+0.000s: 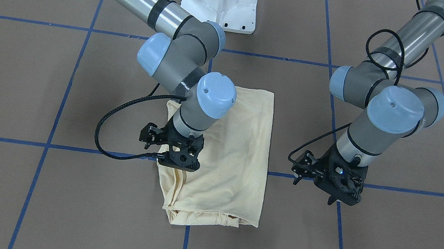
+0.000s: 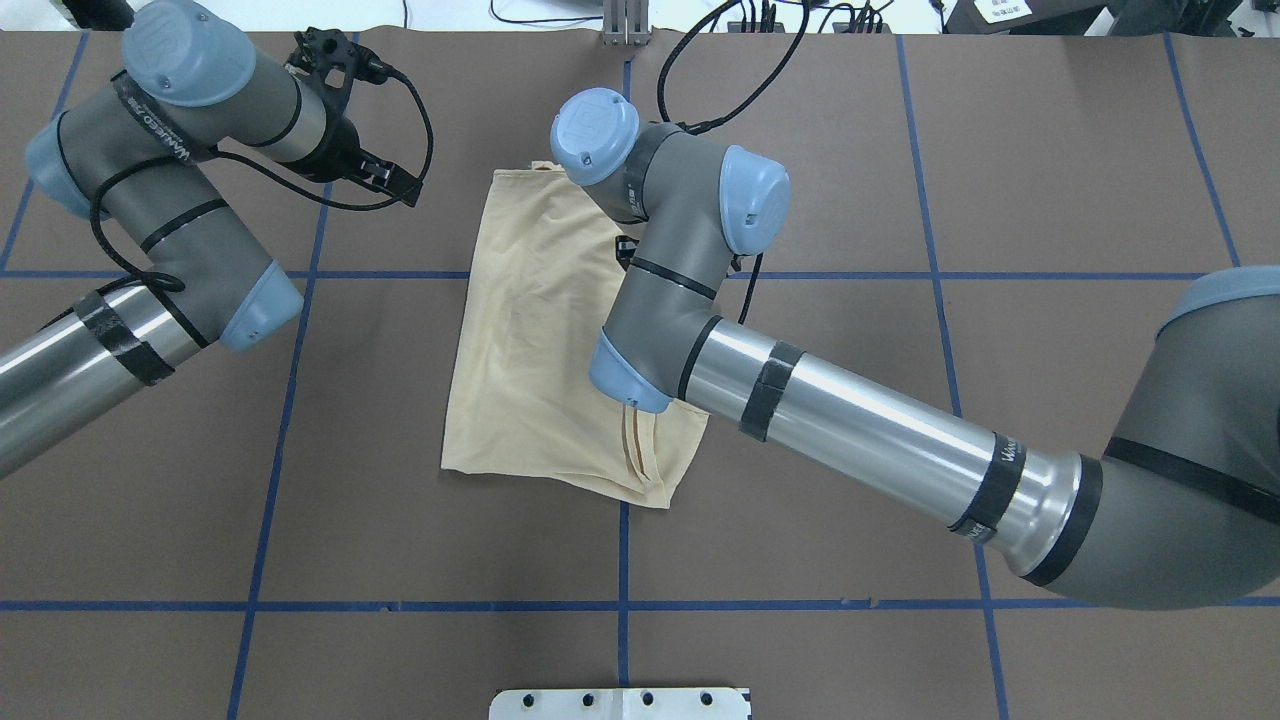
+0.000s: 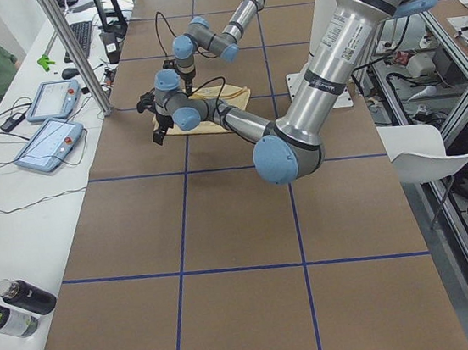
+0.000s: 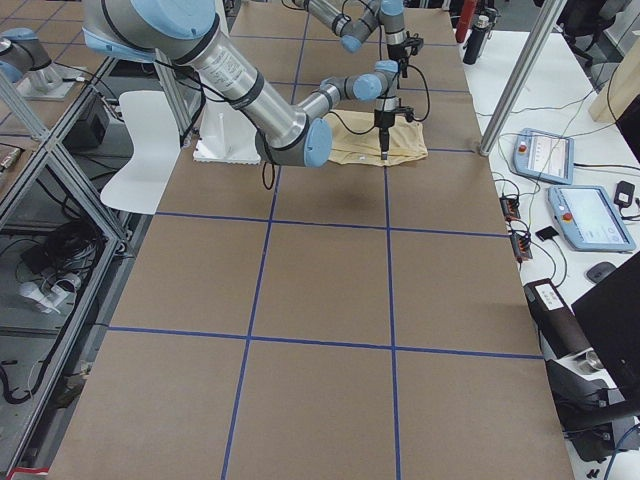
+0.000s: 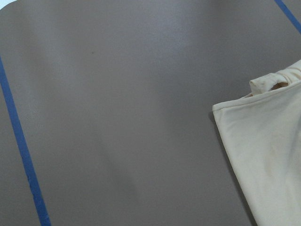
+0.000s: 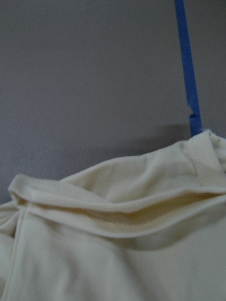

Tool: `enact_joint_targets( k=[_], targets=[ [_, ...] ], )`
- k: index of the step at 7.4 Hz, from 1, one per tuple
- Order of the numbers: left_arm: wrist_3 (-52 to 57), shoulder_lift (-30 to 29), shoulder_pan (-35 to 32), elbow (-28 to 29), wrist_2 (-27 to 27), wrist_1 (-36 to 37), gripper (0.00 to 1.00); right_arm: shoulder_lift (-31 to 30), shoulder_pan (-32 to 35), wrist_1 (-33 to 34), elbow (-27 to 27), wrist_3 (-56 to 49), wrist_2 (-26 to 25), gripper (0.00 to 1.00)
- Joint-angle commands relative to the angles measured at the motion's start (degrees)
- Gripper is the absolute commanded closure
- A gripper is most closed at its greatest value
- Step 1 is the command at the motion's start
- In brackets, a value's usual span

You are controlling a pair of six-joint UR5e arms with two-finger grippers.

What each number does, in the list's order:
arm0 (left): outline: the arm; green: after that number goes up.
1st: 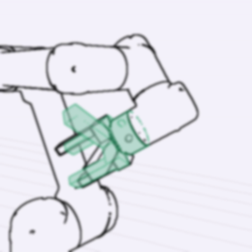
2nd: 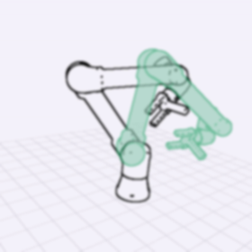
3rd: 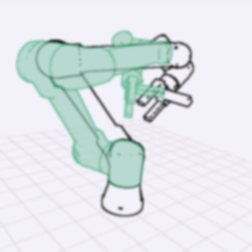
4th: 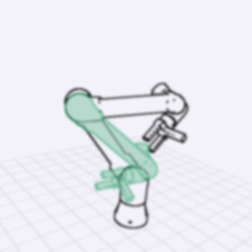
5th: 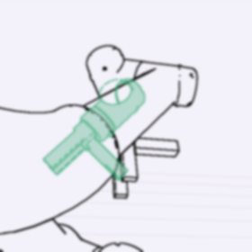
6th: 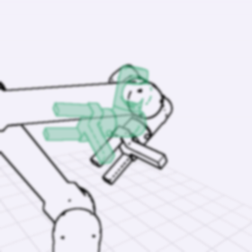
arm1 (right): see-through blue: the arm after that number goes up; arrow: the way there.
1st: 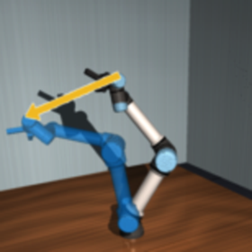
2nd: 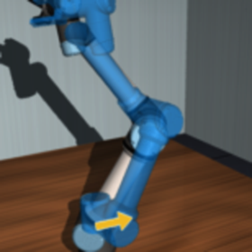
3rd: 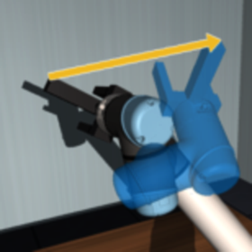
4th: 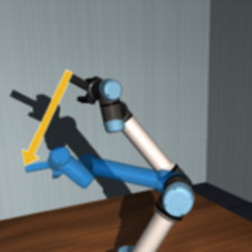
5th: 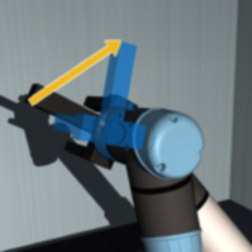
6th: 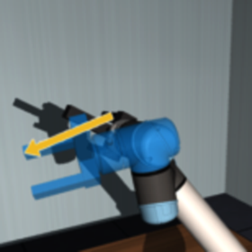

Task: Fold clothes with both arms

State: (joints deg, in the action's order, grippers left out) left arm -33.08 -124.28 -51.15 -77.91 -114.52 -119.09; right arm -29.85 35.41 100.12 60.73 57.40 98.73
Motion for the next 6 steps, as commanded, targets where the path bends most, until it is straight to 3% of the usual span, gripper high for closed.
enact_joint_targets(
  k=[1, 4, 6],
  targets=[
    [0.0, 0.0, 0.0, -0.1, 0.0, -0.1, 0.0, -6.0, 1.2, 1.3, 6.2, -3.5, 0.0, 0.0],
    [0.0, 0.0, 0.0, -0.1, 0.0, 0.0, 0.0, -7.6, 2.2, 0.8, 11.0, -5.0, 0.8, 0.0],
    [0.0, 0.0, 0.0, -0.1, 0.0, 0.0, 0.0, -7.7, 2.0, 0.5, 15.9, 3.4, 4.7, 0.0]
  ],
)
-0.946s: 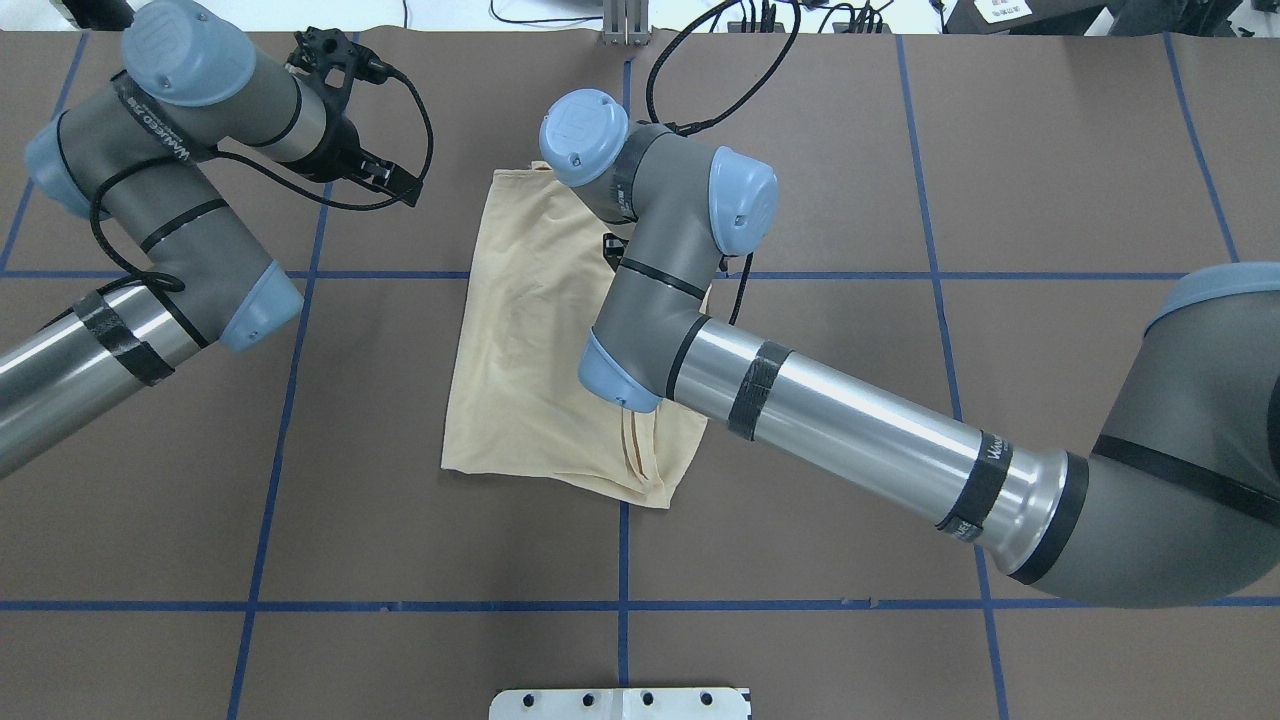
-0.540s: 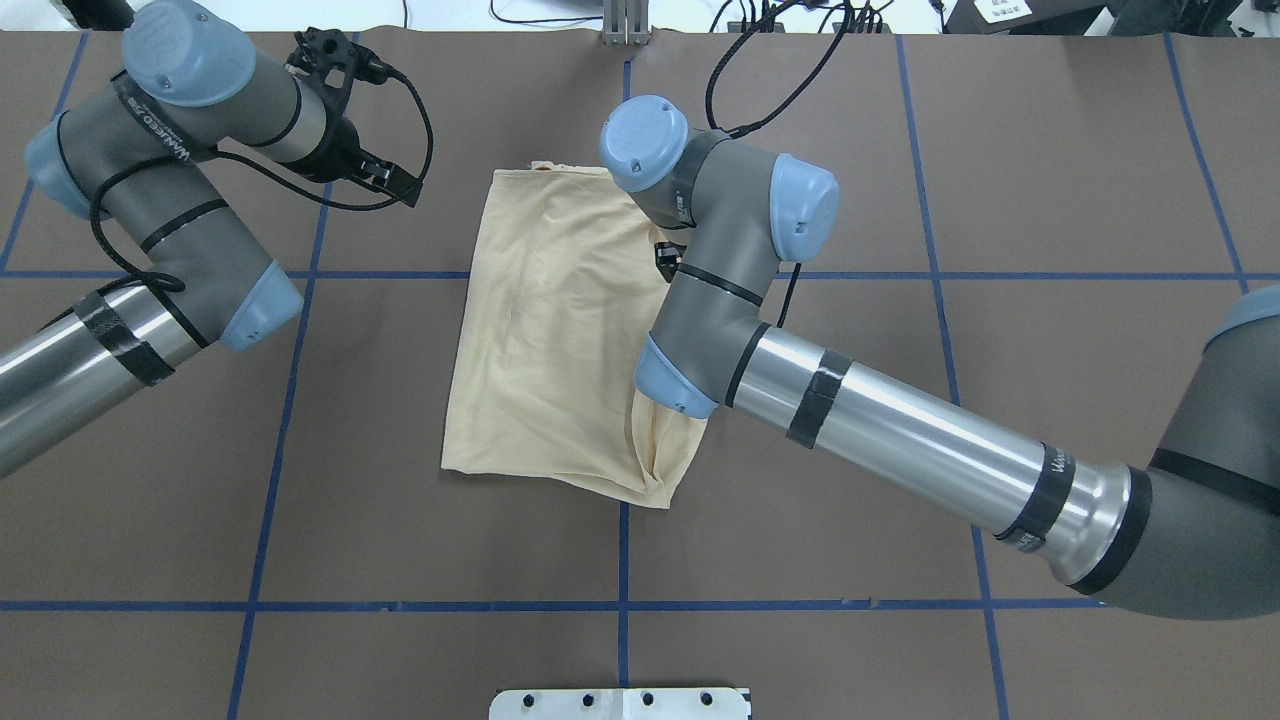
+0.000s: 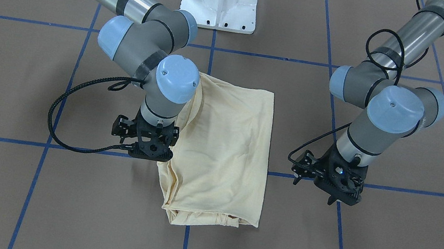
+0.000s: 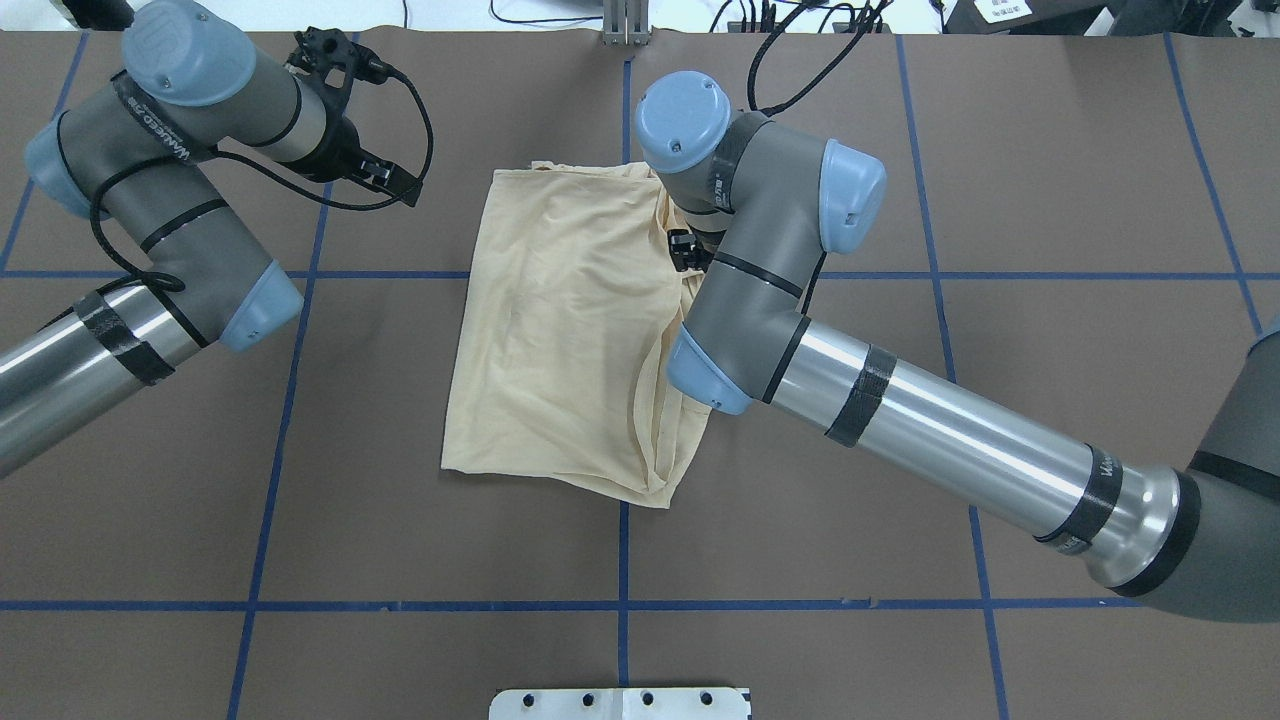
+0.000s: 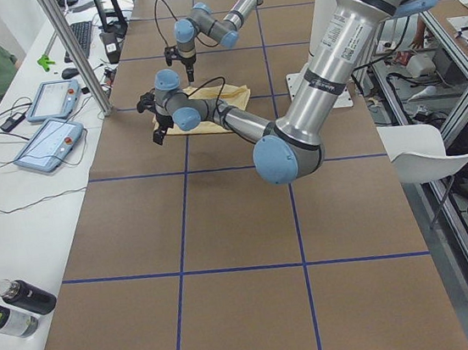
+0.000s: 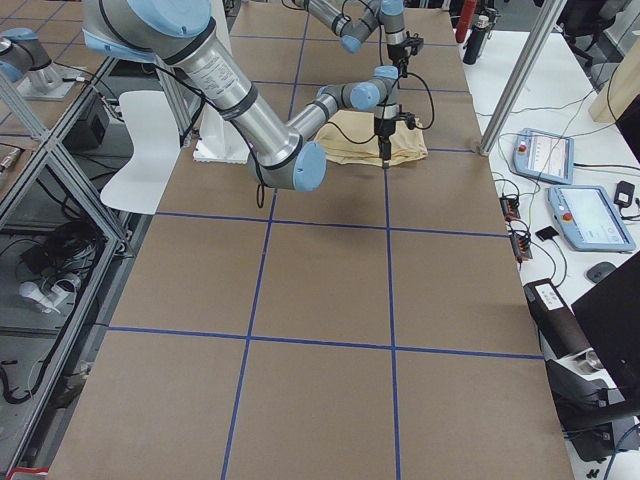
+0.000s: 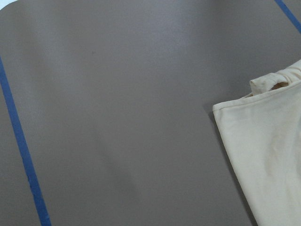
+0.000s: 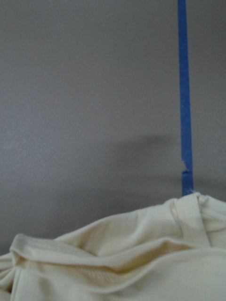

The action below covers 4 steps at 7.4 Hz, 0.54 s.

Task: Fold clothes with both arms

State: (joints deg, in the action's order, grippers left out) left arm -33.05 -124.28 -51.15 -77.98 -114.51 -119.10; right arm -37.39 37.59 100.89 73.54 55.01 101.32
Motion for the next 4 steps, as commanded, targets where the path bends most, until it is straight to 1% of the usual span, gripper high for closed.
enact_joint_targets(
  k=[1, 2, 3, 4],
  targets=[
    [0.0, 0.0, 0.0, -0.1, 0.0, -0.1, 0.0, -0.1, -2.2, -2.1, 4.6, 12.5, 2.1, 0.0],
    [0.0, 0.0, 0.0, -0.1, 0.0, -0.1, 0.0, -1.3, -5.6, -7.2, 4.6, 19.5, 1.9, 0.0],
    [0.0, 0.1, 0.0, -0.1, -0.1, 0.0, 0.0, -1.6, -7.8, -9.2, 4.6, 21.8, 1.6, 0.0],
    [0.0, 0.1, 0.0, -0.1, 0.0, -0.1, 0.0, -1.7, -9.4, -9.2, 4.7, 22.8, 1.4, 0.0]
  ],
)
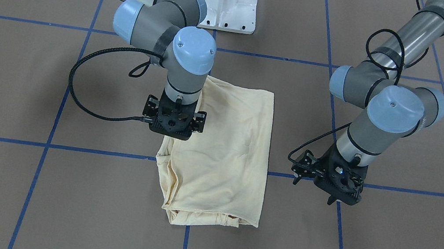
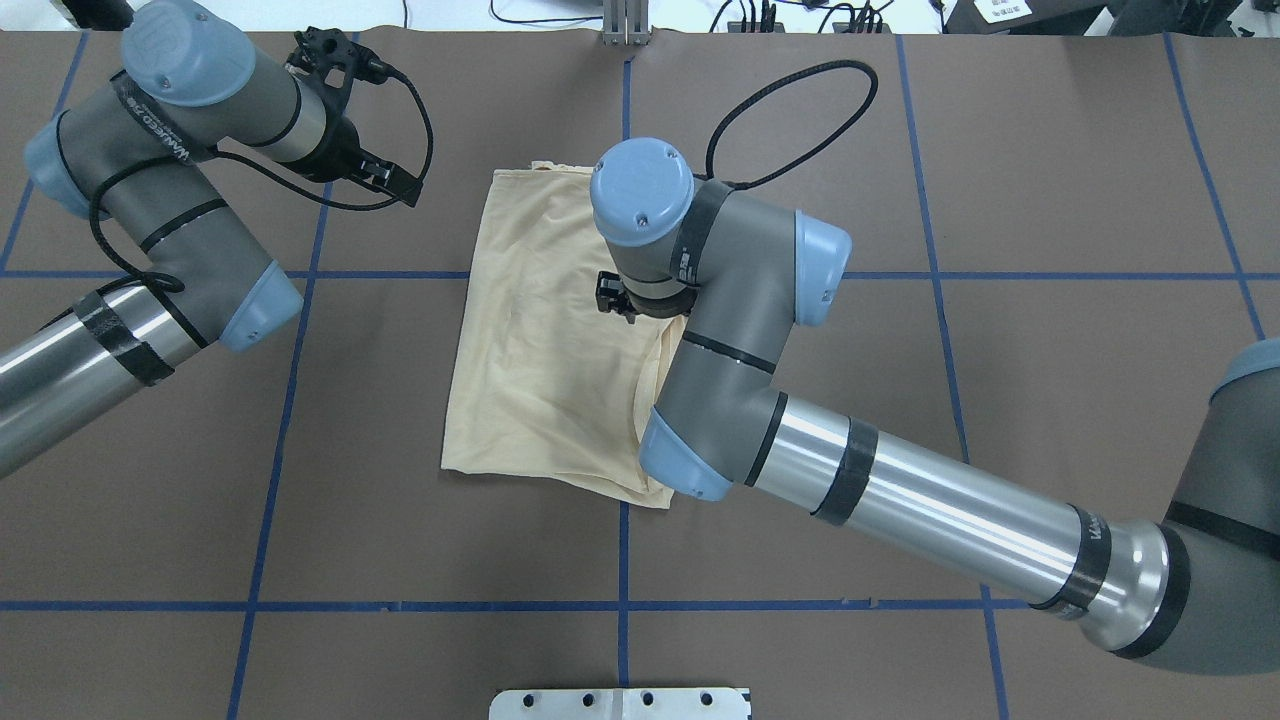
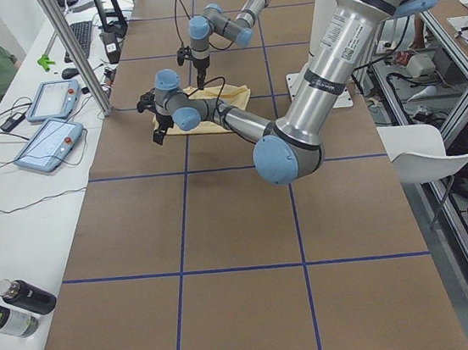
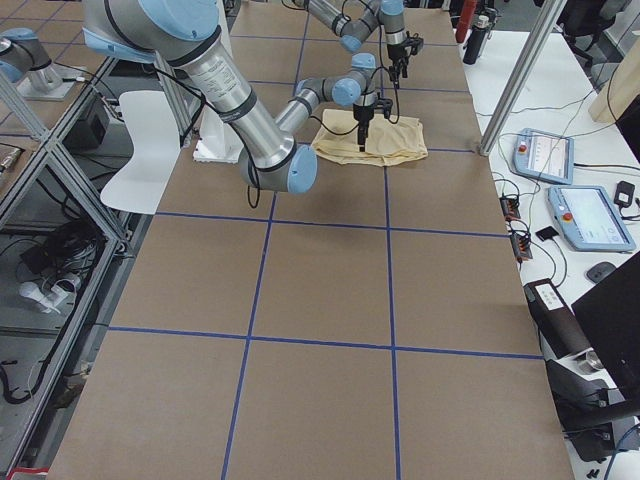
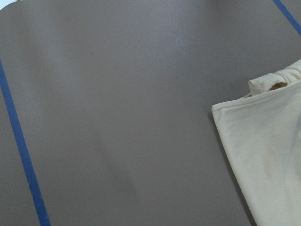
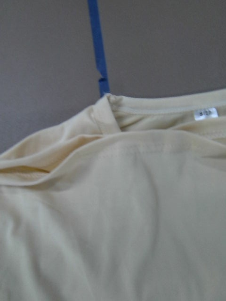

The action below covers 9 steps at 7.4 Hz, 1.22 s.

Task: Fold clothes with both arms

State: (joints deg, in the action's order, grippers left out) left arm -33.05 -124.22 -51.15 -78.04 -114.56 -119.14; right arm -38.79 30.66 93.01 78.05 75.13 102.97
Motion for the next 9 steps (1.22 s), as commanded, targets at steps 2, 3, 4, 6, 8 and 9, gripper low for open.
enact_joint_targets(
  k=[2, 3, 4, 6, 8, 9],
  targets=[
    [0.0, 0.0, 0.0, 0.0, 0.0, 0.0, 0.0, -0.3, -4.3, -0.4, 0.3, 3.3, -1.2, 0.0],
    [0.0, 0.0, 0.0, -0.1, 0.0, 0.0, 0.0, -0.5, -4.4, 0.8, 0.4, 3.3, -1.2, 0.0],
    [0.0, 0.0, 0.0, -0.1, 0.0, 0.0, 0.0, -0.7, -4.4, 2.9, 0.5, 3.2, -1.2, 0.0],
    [0.0, 0.0, 0.1, -0.1, 0.0, 0.0, 0.0, -0.8, -4.6, 6.9, 0.9, 2.3, -1.2, 0.0],
    [0.0, 0.0, 0.1, 0.0, 0.0, 0.0, 0.0, -3.5, -4.6, 11.0, 5.8, -0.7, -1.2, 0.0],
    [0.0, -0.1, 0.1, 0.0, 0.0, 0.0, 0.0, -8.9, -4.6, 12.1, 12.1, -2.5, -1.3, 0.0]
  ],
)
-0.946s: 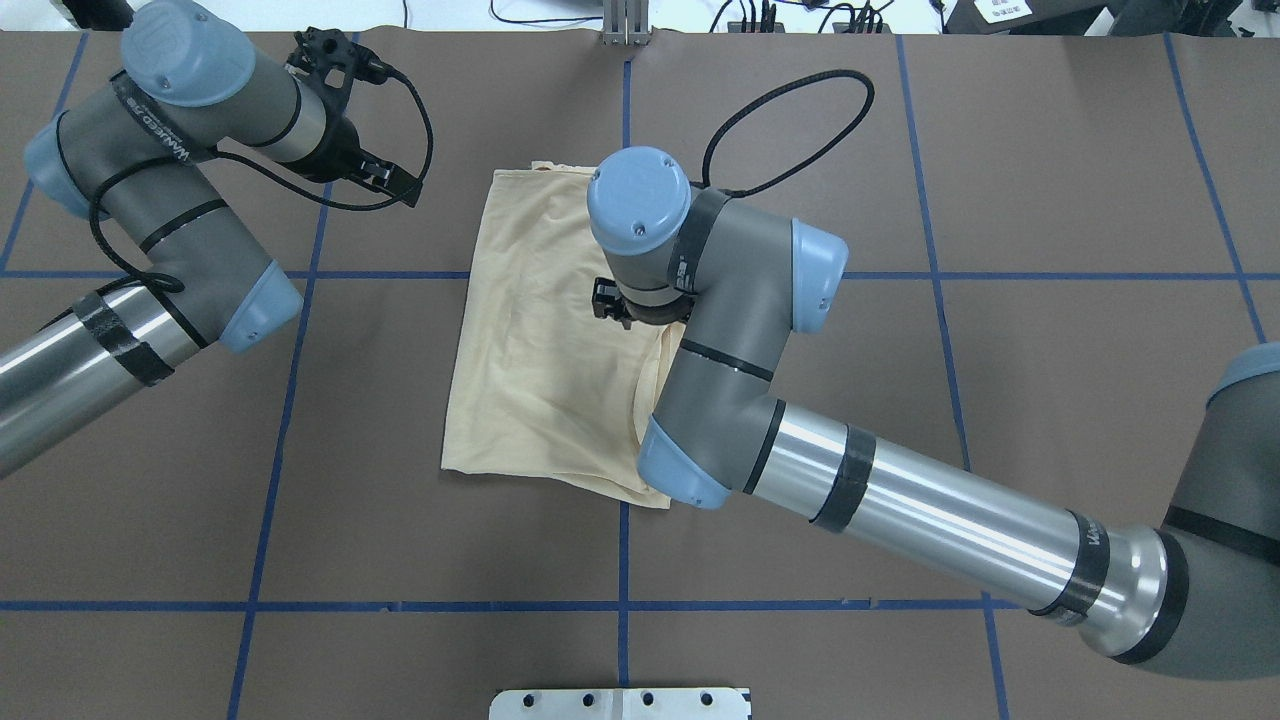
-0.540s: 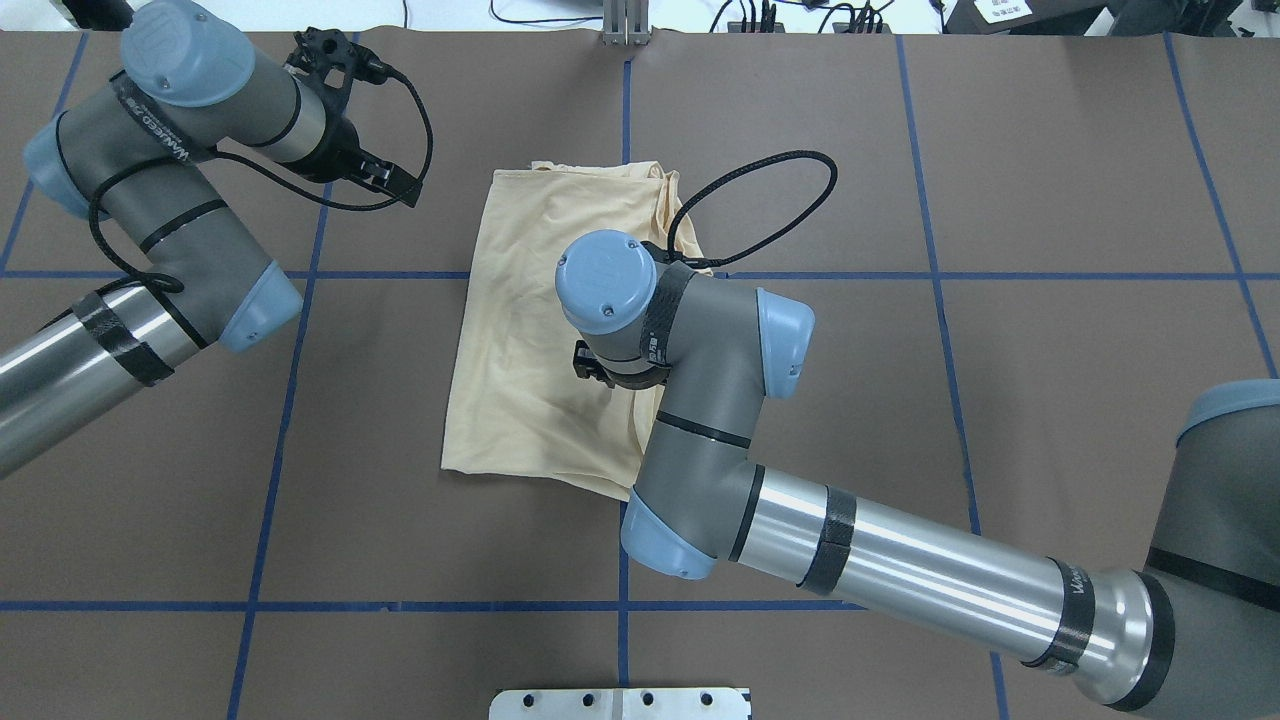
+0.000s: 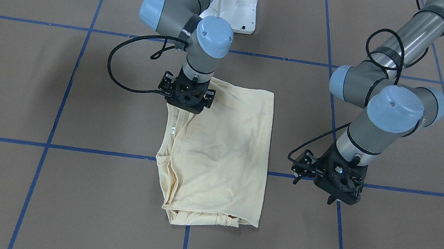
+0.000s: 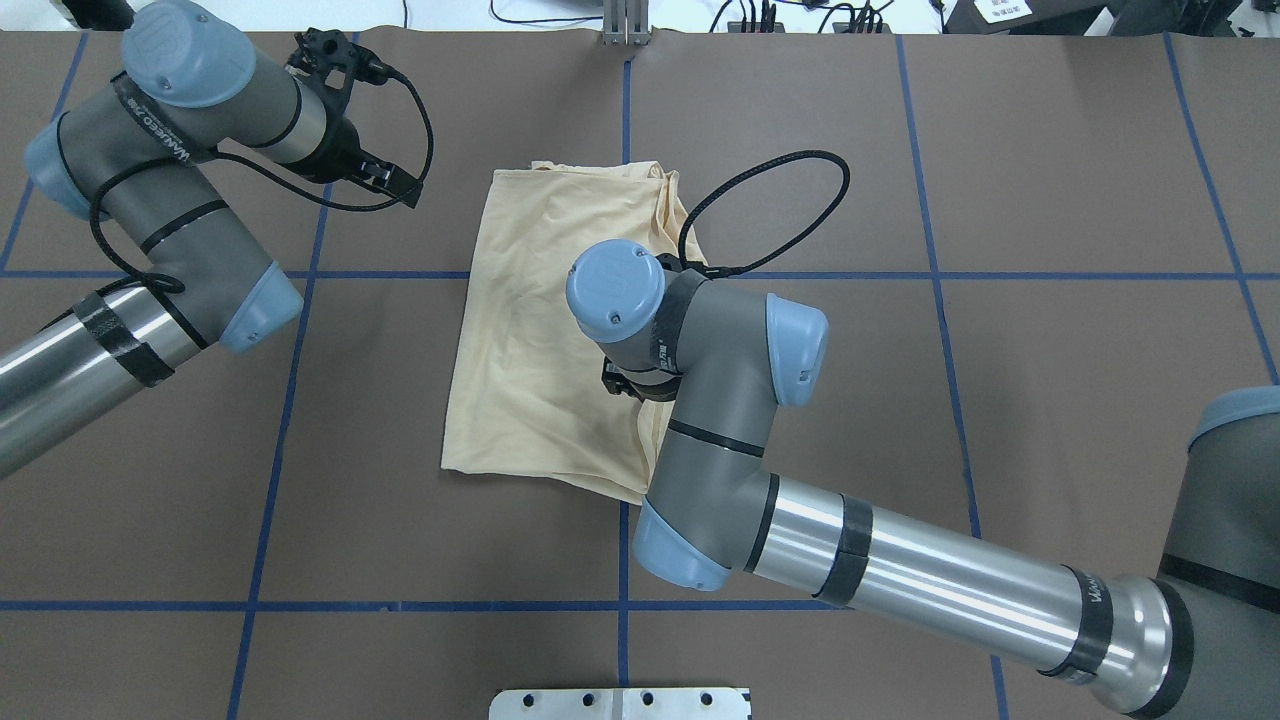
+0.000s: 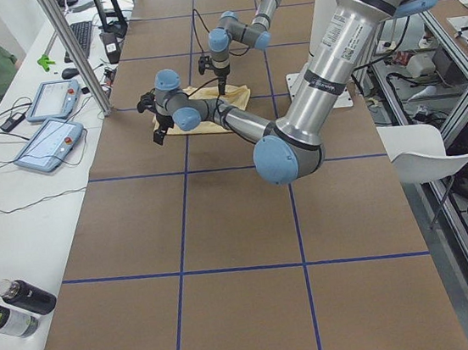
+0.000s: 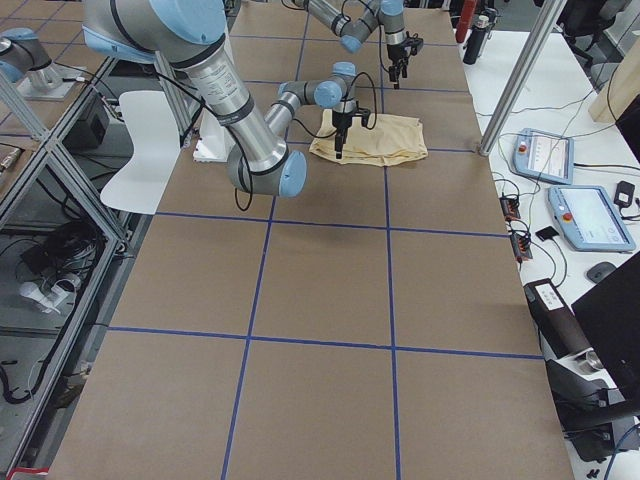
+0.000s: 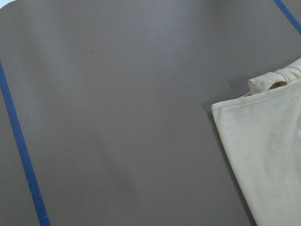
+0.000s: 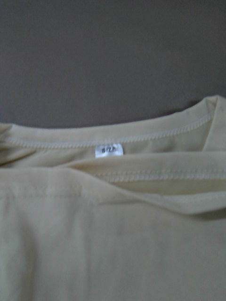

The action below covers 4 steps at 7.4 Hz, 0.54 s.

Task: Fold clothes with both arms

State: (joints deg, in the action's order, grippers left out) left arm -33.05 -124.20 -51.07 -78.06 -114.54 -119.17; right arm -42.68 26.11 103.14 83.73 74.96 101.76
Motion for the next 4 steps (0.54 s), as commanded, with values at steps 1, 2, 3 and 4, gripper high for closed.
enact_joint_targets(
  k=[1, 2, 3, 4],
  targets=[
    [0.0, -0.1, 0.0, 0.0, 0.0, 0.0, 0.0, -11.0, -0.9, 2.0, 12.5, -3.0, -1.8, 0.0],
    [-0.1, -0.1, 0.0, -0.2, -0.1, 0.0, 0.0, -14.1, -1.2, 1.8, 16.5, -3.3, -2.6, 0.0],
    [-0.7, -0.1, 0.0, -0.6, -0.1, 0.0, 0.0, -14.0, -1.2, 1.4, 18.4, -3.1, -2.4, 0.0],
    [-3.4, 1.6, 0.2, -3.3, -0.1, 0.1, 0.0, -13.8, -1.1, 0.1, 19.8, -1.9, -2.5, 0.0]
  ],
)
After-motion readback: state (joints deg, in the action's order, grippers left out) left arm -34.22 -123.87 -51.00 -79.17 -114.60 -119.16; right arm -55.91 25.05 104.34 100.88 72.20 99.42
